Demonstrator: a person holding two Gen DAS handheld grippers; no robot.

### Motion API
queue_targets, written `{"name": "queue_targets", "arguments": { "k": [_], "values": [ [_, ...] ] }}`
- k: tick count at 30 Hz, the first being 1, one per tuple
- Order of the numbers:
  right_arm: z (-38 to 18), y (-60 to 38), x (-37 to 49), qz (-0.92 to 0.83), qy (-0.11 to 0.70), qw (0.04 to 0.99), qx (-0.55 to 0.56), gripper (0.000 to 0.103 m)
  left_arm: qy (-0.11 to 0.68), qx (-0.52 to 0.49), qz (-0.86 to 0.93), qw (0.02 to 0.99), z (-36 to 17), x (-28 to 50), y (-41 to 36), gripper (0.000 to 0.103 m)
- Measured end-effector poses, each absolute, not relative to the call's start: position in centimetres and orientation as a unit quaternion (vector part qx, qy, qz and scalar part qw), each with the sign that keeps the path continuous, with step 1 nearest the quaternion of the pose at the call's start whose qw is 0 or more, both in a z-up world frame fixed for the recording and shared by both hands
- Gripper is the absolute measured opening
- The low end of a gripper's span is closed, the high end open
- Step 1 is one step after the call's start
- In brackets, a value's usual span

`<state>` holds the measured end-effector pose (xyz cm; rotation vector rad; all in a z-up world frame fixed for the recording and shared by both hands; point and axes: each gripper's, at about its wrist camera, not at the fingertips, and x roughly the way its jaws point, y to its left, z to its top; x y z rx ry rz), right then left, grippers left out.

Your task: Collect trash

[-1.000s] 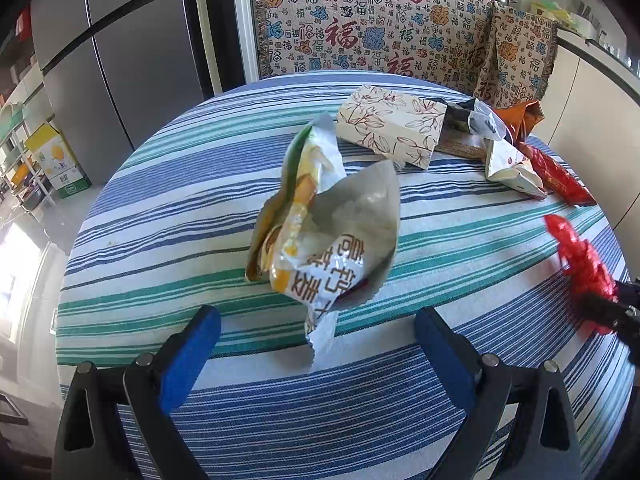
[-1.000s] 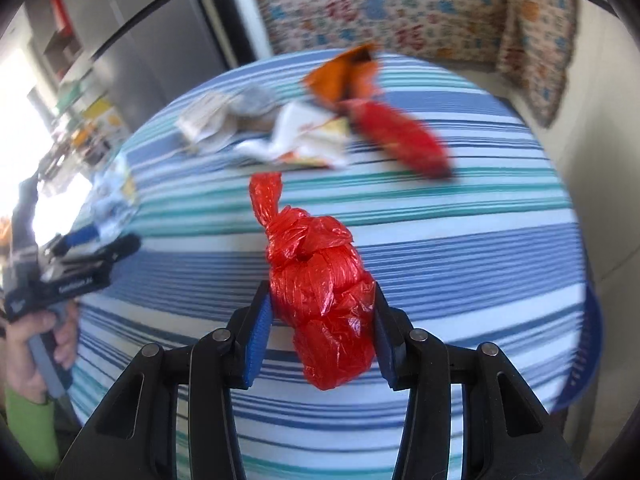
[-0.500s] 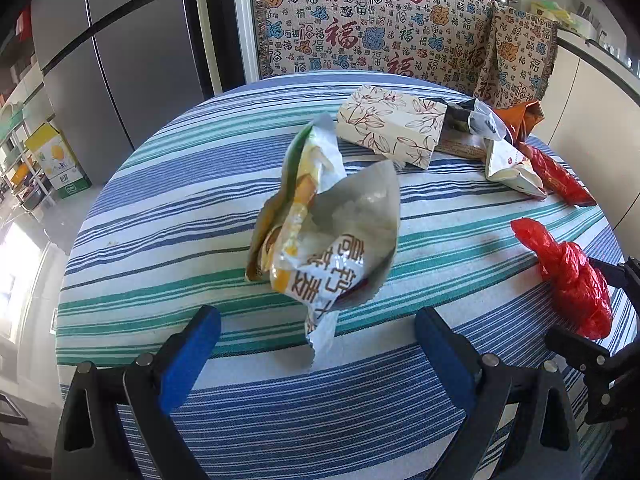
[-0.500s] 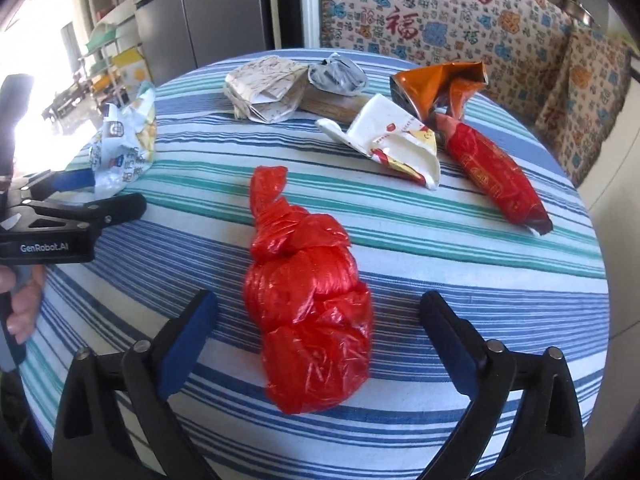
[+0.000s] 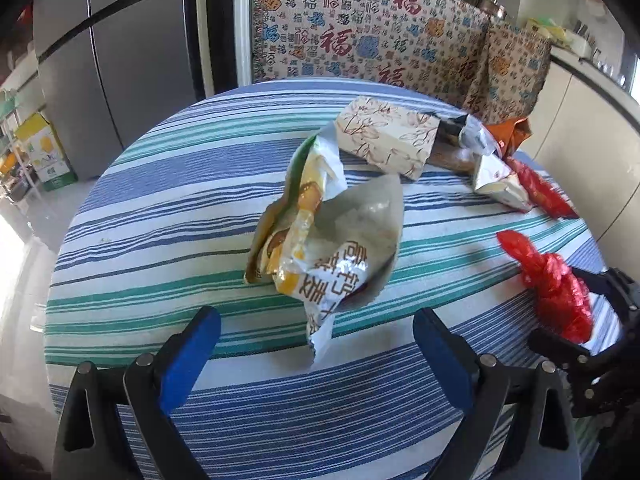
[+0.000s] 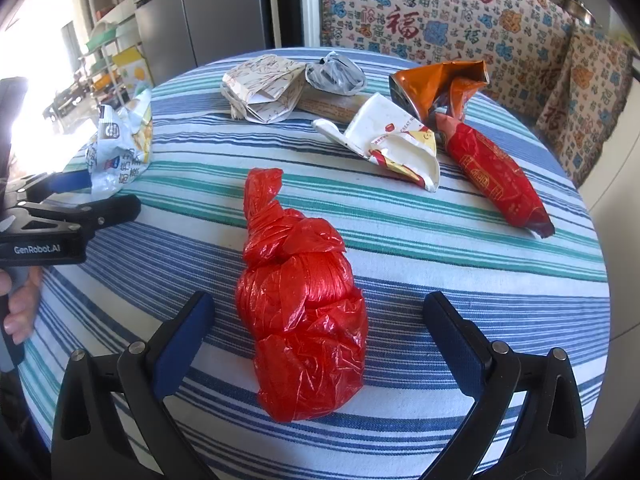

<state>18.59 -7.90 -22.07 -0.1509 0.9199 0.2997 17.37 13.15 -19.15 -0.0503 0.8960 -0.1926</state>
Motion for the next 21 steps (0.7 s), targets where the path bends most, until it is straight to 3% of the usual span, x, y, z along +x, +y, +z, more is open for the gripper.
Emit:
{"name": "queue_targets", "arguments": {
  "k": [2,8,13,15,16,17,18,20,21],
  "values": [
    [-22.0,-7.9,18.5,0.145,0.442,0.883,-0.069,0.103,0.425,-0.039,-0.122,0.896,-18.7,17.6,13.9,0.099],
    [-20.7,-9.1,18.6,0.178,0.482,0.857,-0.033,0.097,0.418,0.071,-0.126,0.897,-17.9,18.6,11.2,0.099],
    [-18.8,-8.7,19.9,0.199,0.515,0.831,-0.062,0.095,0.415,0.095,-0.116,0.898,-17.8,19.7,10.5,0.096],
    [-18.7,-8.2,20.5,0.202,0.521,0.826,-0.07,0.091,0.42,0.097,-0.114,0.895,-17.7,19.9,10.5,0.064],
    [-18.9,-8.0,20.8,0.203,0.523,0.825,-0.072,0.091,0.419,0.104,-0.106,0.896,-17.7,19.9,10.5,0.056],
    [-19.0,-7.8,21.2,0.206,0.525,0.823,-0.073,0.085,0.419,0.11,-0.102,0.895,-17.5,19.8,10.6,0.042],
    [-19.2,-7.6,21.4,0.207,0.527,0.821,-0.072,0.08,0.421,0.107,-0.104,0.895,-17.5,19.7,10.7,0.039],
    [-19.2,-7.5,21.1,0.213,0.529,0.818,-0.075,0.043,0.427,0.081,-0.113,0.894,-17.2,19.4,11.5,0.034],
    [-19.0,-7.6,20.8,0.209,0.524,0.822,-0.079,0.044,0.428,0.069,-0.117,0.893,-17.1,19.1,11.8,0.032]
  ]
}}
